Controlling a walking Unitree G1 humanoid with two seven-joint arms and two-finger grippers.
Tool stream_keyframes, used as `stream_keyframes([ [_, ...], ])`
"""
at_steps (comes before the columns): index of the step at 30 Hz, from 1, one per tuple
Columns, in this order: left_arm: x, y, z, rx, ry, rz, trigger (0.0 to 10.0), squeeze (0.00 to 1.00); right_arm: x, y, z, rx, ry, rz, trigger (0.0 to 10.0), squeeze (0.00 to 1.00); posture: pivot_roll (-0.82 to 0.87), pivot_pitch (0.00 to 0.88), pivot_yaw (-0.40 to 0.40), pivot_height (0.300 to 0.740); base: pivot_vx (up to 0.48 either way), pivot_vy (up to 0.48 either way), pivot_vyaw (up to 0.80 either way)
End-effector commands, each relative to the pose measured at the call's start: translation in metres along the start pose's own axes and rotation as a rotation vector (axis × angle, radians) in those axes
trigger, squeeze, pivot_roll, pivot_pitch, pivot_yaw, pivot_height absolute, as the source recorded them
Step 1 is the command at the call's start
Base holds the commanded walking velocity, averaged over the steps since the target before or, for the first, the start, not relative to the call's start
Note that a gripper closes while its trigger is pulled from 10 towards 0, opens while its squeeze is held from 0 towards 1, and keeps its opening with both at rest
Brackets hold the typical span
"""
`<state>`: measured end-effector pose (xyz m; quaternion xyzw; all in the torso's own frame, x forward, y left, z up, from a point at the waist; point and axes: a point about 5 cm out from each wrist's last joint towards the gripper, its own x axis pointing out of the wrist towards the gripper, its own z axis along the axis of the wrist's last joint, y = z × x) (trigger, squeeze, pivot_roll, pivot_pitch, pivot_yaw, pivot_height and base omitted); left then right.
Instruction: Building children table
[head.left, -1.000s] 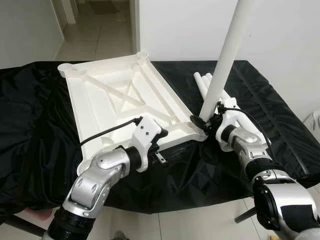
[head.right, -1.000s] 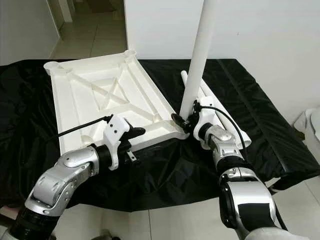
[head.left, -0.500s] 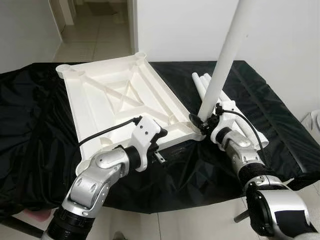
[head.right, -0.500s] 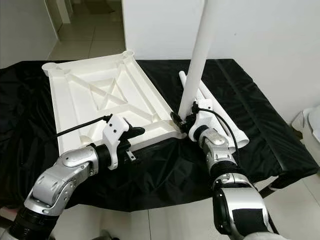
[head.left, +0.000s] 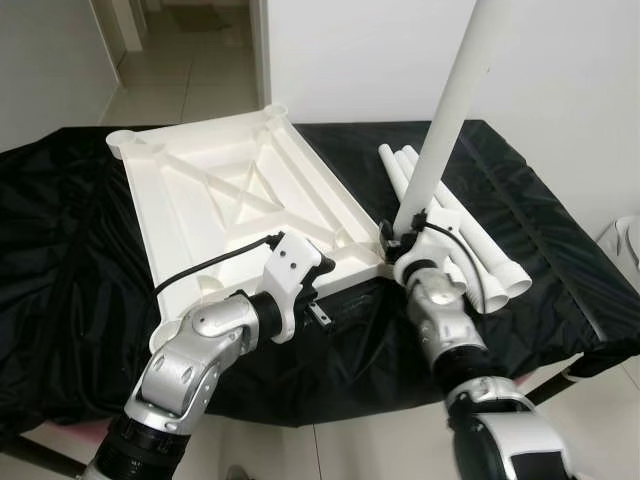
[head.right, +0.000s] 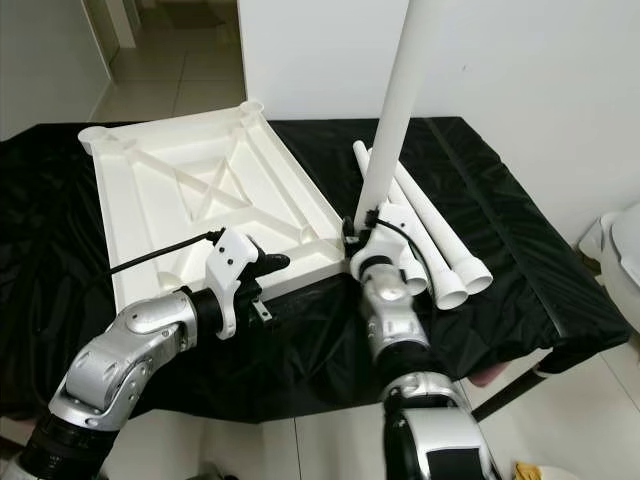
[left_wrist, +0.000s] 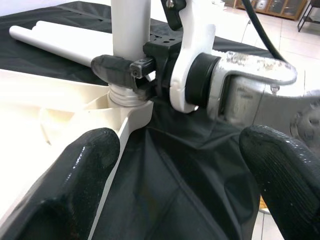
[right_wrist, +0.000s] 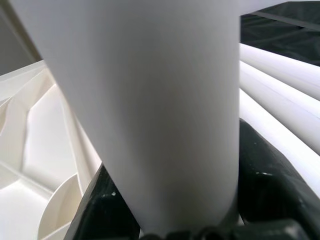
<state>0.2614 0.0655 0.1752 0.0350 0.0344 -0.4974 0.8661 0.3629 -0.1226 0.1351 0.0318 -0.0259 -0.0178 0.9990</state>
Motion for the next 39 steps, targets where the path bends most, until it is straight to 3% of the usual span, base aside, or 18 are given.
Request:
stream_keyframes([
  [1, 0.001, 0.002, 0.001, 0.004, 0.001, 0.015, 10.0, 0.00, -0.005, 0.001, -0.014, 0.011, 0.065, -0.029, 0.0, 0.00, -0.03, 0.028, 0.010, 0.740, 0.000, 0.000, 0.00],
  [3, 0.002, 0.000, 0.001, 0.003, 0.001, 0.007, 10.0, 0.00, -0.010, 0.016, -0.015, 0.010, 0.068, 0.002, 0.0, 0.00, -0.03, 0.030, 0.009, 0.740, 0.000, 0.000, 0.00],
  [12, 0.003, -0.001, 0.000, 0.001, 0.002, 0.001, 10.0, 0.00, -0.012, 0.013, -0.015, 0.021, 0.091, 0.005, 0.0, 0.00, -0.03, 0.025, 0.007, 0.740, 0.000, 0.000, 0.00],
  [13, 0.003, -0.001, 0.000, 0.001, 0.003, 0.001, 10.0, 0.00, -0.012, 0.015, -0.016, 0.017, 0.103, 0.011, 10.0, 0.00, -0.03, 0.021, 0.006, 0.740, 0.000, 0.000, 0.00],
  [15, 0.003, -0.001, 0.000, 0.001, 0.003, 0.001, 10.0, 0.00, -0.012, 0.015, -0.016, 0.017, 0.103, 0.011, 10.0, 0.00, -0.03, 0.021, 0.006, 0.740, 0.000, 0.000, 0.00],
  [16, 0.003, -0.001, -0.001, 0.002, 0.003, -0.002, 10.0, 0.00, -0.013, 0.018, -0.014, 0.021, 0.092, 0.036, 10.0, 1.00, -0.04, 0.014, 0.007, 0.740, 0.000, 0.000, 0.00],
  [27, 0.005, -0.002, 0.001, 0.010, -0.003, -0.004, 10.0, 0.00, -0.012, 0.005, -0.008, -0.003, 0.080, 0.046, 10.0, 1.00, -0.06, 0.018, -0.012, 0.740, 0.000, 0.000, 0.00],
  [28, 0.006, -0.002, 0.002, 0.009, -0.012, 0.000, 10.0, 0.00, -0.011, 0.004, -0.008, -0.007, 0.085, 0.073, 10.0, 0.00, -0.08, 0.029, -0.013, 0.740, 0.000, 0.000, 0.00],
  [34, 0.008, -0.002, 0.004, 0.007, -0.022, 0.003, 10.0, 0.00, -0.011, 0.006, -0.008, -0.016, 0.093, 0.126, 10.0, 0.00, -0.13, 0.042, -0.003, 0.740, 0.000, 0.000, 0.00],
  [37, 0.010, -0.007, 0.002, -0.011, -0.015, -0.040, 10.0, 0.00, -0.013, 0.006, -0.007, -0.052, 0.085, 0.252, 10.0, 0.00, -0.20, 0.050, 0.043, 0.740, 0.000, 0.000, 0.00],
  [39, 0.010, -0.008, 0.001, -0.014, -0.009, -0.051, 10.0, 0.00, -0.013, 0.003, -0.006, -0.057, 0.085, 0.274, 10.0, 0.00, -0.20, 0.053, 0.055, 0.740, 0.000, 0.000, 0.00],
])
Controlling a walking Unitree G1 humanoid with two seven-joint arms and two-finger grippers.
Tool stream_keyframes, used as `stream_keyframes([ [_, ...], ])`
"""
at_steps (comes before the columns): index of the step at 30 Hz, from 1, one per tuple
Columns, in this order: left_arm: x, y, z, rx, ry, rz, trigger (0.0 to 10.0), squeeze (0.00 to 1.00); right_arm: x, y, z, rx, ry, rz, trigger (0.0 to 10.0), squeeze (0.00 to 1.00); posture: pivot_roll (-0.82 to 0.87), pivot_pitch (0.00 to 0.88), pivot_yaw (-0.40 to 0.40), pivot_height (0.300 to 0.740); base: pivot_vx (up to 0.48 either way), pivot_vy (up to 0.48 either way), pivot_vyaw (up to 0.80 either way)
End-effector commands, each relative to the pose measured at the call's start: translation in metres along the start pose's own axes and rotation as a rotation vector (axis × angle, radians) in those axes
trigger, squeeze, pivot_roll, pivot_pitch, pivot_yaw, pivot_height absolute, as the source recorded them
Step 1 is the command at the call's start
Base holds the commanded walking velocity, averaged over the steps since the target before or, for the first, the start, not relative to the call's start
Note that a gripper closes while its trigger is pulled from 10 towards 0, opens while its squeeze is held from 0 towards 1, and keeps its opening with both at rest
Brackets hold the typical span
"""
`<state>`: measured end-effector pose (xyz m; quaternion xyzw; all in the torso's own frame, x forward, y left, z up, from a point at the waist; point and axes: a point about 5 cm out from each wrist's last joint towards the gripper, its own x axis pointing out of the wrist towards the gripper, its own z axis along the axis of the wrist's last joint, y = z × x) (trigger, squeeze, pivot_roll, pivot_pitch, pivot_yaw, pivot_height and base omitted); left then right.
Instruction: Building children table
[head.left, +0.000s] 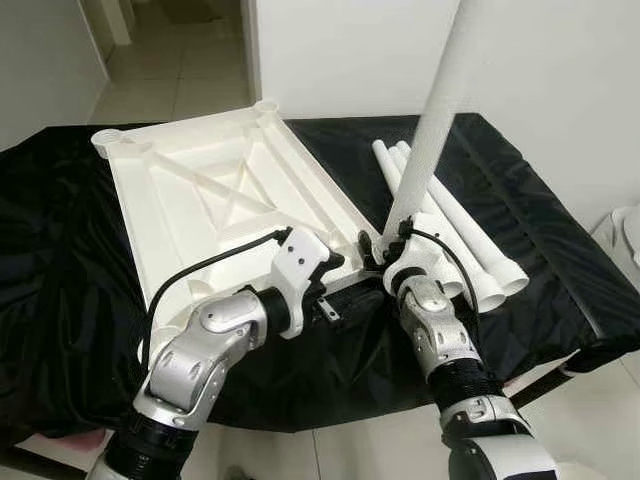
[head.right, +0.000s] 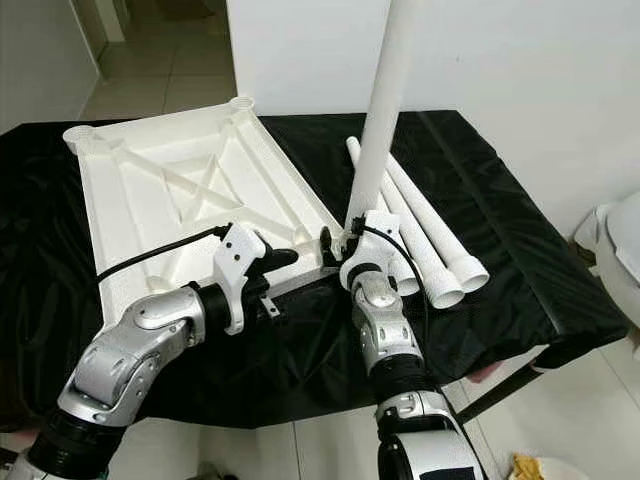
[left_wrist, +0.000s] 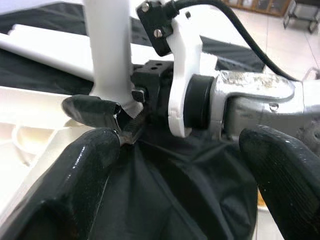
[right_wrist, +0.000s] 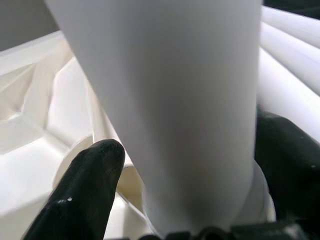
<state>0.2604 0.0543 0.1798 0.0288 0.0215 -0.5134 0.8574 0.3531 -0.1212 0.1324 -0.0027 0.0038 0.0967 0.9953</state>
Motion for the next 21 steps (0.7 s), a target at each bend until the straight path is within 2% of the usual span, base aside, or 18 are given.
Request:
stream_keyframes([
  [1, 0.002, -0.002, -0.005, -0.018, 0.019, -0.015, 10.0, 0.00, -0.002, 0.003, -0.003, 0.007, 0.017, 0.046, 10.0, 0.00, -0.20, 0.053, 0.055, 0.740, 0.000, 0.000, 0.00],
  [5, 0.004, -0.003, -0.006, -0.019, 0.023, -0.029, 10.0, 0.00, -0.003, -0.004, -0.003, -0.011, 0.018, 0.077, 10.0, 0.00, -0.21, 0.056, 0.063, 0.740, 0.000, 0.000, 0.00],
  [8, 0.006, 0.000, -0.001, -0.013, 0.019, -0.034, 10.0, 0.00, -0.003, -0.036, -0.001, -0.070, 0.054, 0.164, 10.0, 0.00, -0.16, 0.057, 0.069, 0.740, 0.000, 0.000, 0.00],
  [9, 0.006, 0.000, -0.001, -0.013, 0.019, -0.034, 10.0, 0.00, -0.003, -0.036, -0.001, -0.070, 0.054, 0.164, 10.0, 0.00, -0.16, 0.057, 0.069, 0.740, 0.000, 0.000, 0.00],
  [11, 0.005, 0.001, 0.000, -0.009, 0.025, -0.030, 10.0, 0.00, -0.002, -0.048, 0.001, -0.095, 0.063, 0.189, 10.0, 0.00, -0.15, 0.054, 0.068, 0.740, 0.000, 0.000, 0.00],
  [15, 0.001, 0.003, 0.000, 0.000, 0.034, -0.020, 10.0, 0.00, 0.001, -0.058, 0.008, -0.154, 0.062, 0.244, 10.0, 0.00, -0.12, 0.052, 0.068, 0.740, 0.000, 0.000, 0.00],
  [21, -0.005, 0.005, 0.001, 0.001, 0.038, 0.014, 10.0, 0.00, 0.004, -0.065, 0.014, -0.177, 0.064, 0.270, 10.0, 0.00, -0.06, 0.063, 0.044, 0.740, 0.000, 0.000, 0.00],
])
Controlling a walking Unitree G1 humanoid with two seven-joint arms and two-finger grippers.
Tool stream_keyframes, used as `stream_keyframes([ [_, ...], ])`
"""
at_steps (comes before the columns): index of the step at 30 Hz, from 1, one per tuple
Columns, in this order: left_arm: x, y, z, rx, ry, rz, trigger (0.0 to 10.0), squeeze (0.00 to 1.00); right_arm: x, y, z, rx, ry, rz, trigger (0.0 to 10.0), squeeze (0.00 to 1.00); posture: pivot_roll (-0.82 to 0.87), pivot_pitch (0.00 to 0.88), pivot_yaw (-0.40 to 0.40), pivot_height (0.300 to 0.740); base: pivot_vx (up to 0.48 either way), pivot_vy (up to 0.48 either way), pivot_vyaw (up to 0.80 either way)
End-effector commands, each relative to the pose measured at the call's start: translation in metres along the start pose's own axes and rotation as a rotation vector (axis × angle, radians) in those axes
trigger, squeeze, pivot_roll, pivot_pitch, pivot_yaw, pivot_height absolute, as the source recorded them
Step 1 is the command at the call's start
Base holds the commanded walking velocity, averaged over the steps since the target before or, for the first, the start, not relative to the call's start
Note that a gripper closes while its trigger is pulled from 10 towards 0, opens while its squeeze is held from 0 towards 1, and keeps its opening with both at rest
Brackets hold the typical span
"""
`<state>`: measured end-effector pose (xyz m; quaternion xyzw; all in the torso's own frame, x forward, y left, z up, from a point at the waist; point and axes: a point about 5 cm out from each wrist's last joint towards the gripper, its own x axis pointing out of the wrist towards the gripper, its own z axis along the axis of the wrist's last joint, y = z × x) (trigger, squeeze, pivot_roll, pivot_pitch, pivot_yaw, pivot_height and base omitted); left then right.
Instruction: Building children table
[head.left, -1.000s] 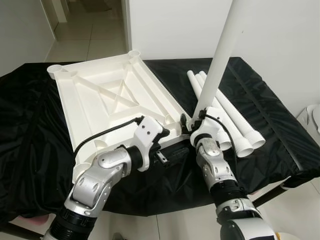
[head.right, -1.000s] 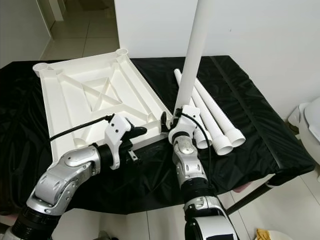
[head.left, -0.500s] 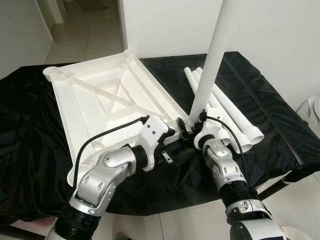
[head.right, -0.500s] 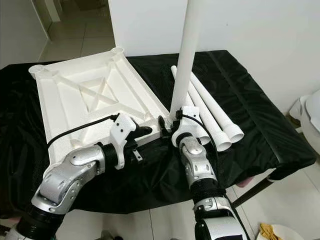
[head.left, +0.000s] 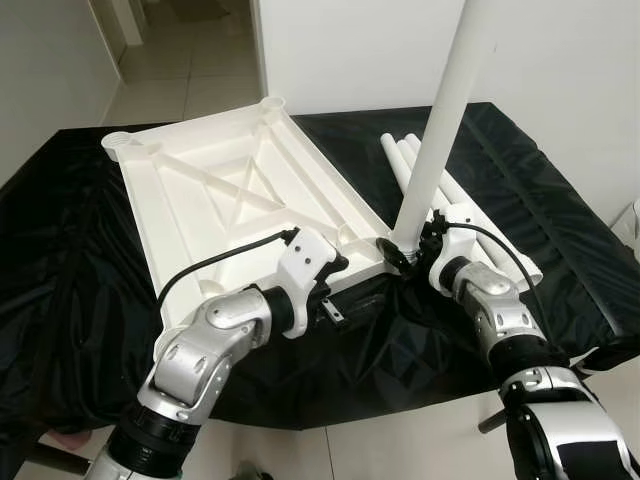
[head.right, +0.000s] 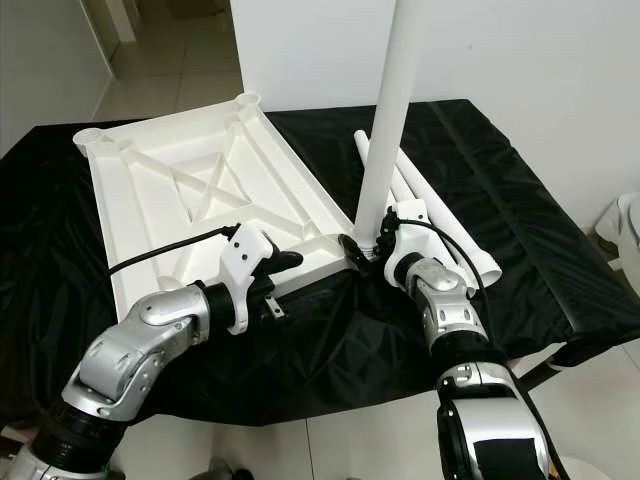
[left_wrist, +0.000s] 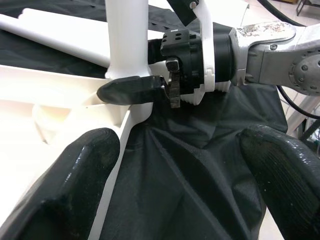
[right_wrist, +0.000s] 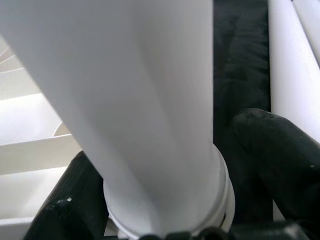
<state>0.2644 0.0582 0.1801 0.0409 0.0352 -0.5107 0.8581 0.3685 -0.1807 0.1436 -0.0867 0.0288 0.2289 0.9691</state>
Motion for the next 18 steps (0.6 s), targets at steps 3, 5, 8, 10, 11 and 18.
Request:
stream_keyframes([
  [3, -0.006, -0.001, -0.001, -0.011, 0.002, 0.025, 10.0, 0.00, 0.000, -0.008, 0.003, -0.022, 0.007, 0.022, 10.0, 0.00, -0.05, 0.064, 0.037, 0.740, 0.000, 0.000, 0.00],
  [5, -0.007, -0.001, -0.001, -0.013, 0.002, 0.027, 10.0, 0.00, 0.000, -0.009, 0.004, -0.023, 0.008, 0.030, 10.0, 0.00, -0.05, 0.064, 0.037, 0.740, 0.000, 0.000, 0.00],
  [8, -0.007, -0.002, -0.001, -0.018, -0.003, 0.041, 10.0, 0.00, 0.002, -0.008, 0.008, -0.036, -0.016, 0.091, 10.0, 0.00, -0.03, 0.064, 0.013, 0.740, 0.000, 0.000, 0.00],
  [10, -0.007, -0.003, -0.001, -0.020, -0.005, 0.047, 10.0, 0.00, 0.002, -0.008, 0.011, -0.038, -0.034, 0.122, 10.0, 0.00, -0.03, 0.063, 0.012, 0.740, 0.000, 0.000, 0.00],
  [11, -0.007, -0.003, -0.001, -0.020, -0.006, 0.051, 10.0, 0.00, 0.002, -0.007, 0.014, -0.039, -0.046, 0.142, 10.0, 0.00, -0.03, 0.063, 0.012, 0.740, 0.000, 0.000, 0.00],
  [18, -0.008, -0.001, 0.000, -0.017, -0.007, 0.062, 10.0, 0.00, -0.002, -0.011, 0.027, -0.019, -0.113, 0.250, 10.0, 0.00, -0.03, 0.057, 0.004, 0.740, 0.000, 0.000, 0.00],
])
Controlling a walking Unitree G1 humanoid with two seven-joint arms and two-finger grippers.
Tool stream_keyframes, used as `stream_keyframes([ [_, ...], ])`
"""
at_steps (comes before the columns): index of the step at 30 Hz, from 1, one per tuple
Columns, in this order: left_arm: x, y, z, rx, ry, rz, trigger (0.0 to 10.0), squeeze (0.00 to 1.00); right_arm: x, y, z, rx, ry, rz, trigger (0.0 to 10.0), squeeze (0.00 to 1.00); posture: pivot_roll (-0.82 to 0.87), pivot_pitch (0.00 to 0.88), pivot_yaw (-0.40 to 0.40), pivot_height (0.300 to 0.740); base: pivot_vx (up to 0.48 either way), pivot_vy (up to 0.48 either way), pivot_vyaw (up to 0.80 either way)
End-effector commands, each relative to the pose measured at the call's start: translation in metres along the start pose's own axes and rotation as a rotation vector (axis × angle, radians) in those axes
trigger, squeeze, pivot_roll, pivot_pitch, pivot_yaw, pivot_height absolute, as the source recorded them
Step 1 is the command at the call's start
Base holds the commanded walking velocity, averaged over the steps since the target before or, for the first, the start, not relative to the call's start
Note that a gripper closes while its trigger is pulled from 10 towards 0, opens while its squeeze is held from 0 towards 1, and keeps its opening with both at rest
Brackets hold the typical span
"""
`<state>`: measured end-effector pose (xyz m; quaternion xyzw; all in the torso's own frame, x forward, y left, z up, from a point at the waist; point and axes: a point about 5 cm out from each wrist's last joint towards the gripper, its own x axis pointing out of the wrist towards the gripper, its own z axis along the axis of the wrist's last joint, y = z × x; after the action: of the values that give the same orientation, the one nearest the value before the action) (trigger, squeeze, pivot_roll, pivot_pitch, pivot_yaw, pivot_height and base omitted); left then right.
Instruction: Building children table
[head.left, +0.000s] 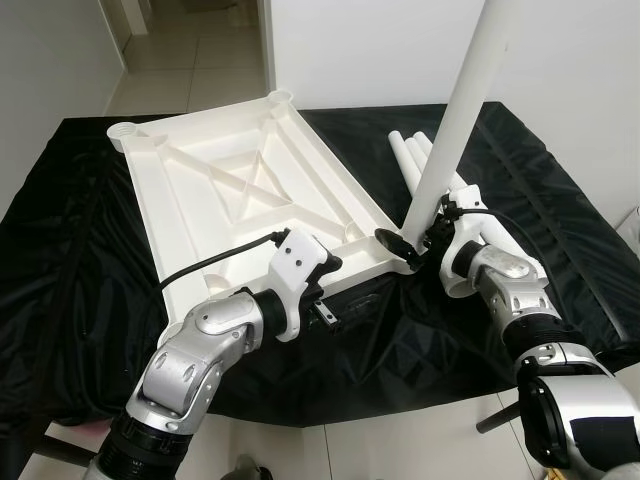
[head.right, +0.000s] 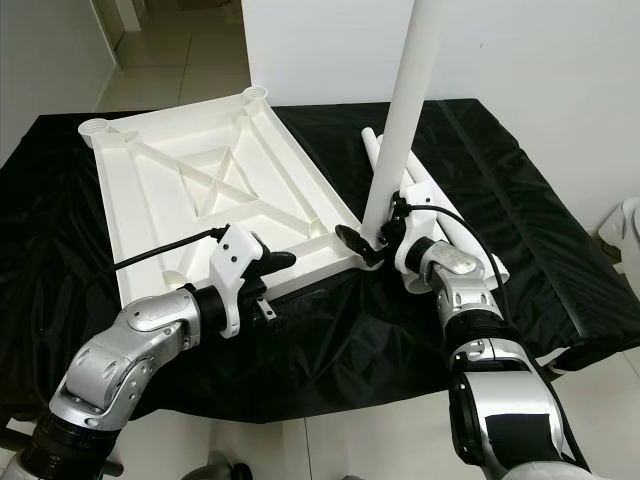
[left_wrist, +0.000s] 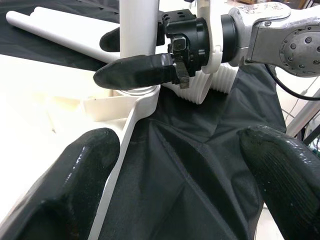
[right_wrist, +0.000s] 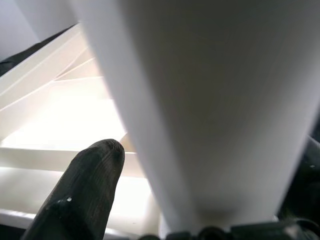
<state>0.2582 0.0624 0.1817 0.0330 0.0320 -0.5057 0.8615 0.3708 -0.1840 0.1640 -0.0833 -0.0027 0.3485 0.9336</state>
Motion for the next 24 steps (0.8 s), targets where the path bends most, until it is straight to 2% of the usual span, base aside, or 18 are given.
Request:
stream_keyframes([
  [1, -0.001, 0.002, -0.001, -0.006, 0.006, 0.050, 10.0, 0.00, -0.001, -0.004, 0.007, -0.002, -0.031, 0.006, 10.0, 0.00, -0.03, 0.057, 0.004, 0.740, 0.000, 0.000, 0.00],
  [10, -0.001, 0.001, -0.001, -0.001, 0.010, 0.039, 10.0, 0.00, -0.007, -0.014, 0.005, -0.033, -0.011, -0.035, 10.0, 0.00, -0.03, 0.043, 0.013, 0.740, 0.000, 0.000, 0.00],
  [11, -0.001, 0.001, -0.001, -0.001, 0.010, 0.037, 10.0, 0.00, -0.006, -0.013, 0.003, -0.046, 0.007, -0.035, 6.2, 0.00, -0.03, 0.042, 0.013, 0.740, 0.000, 0.000, 0.00],
  [12, -0.001, 0.001, -0.001, -0.001, 0.010, 0.037, 10.0, 0.00, -0.006, -0.013, 0.003, -0.046, 0.007, -0.035, 6.2, 0.00, -0.03, 0.042, 0.013, 0.740, 0.000, 0.000, 0.00],
  [13, -0.001, 0.001, -0.001, 0.000, 0.011, 0.036, 10.0, 0.00, -0.006, -0.013, 0.001, -0.049, 0.023, -0.030, 2.3, 0.00, -0.03, 0.042, 0.013, 0.740, 0.000, 0.000, 0.00],
  [14, -0.001, 0.001, -0.001, 0.000, 0.012, 0.035, 10.0, 0.00, -0.006, -0.013, 0.000, -0.048, 0.031, -0.023, 2.3, 0.00, -0.03, 0.042, 0.013, 0.740, 0.000, 0.000, 0.00],
  [15, -0.001, 0.000, -0.001, 0.001, 0.013, 0.035, 10.0, 0.00, -0.006, -0.012, -0.003, -0.044, 0.052, -0.020, 0.0, 0.00, -0.02, 0.042, 0.008, 0.740, 0.000, 0.000, 0.00],
  [24, -0.001, 0.002, -0.001, 0.013, 0.015, 0.037, 10.0, 0.00, -0.006, -0.009, -0.011, -0.016, 0.075, -0.006, 0.0, 0.00, -0.01, 0.047, -0.011, 0.740, 0.000, 0.000, 0.00],
])
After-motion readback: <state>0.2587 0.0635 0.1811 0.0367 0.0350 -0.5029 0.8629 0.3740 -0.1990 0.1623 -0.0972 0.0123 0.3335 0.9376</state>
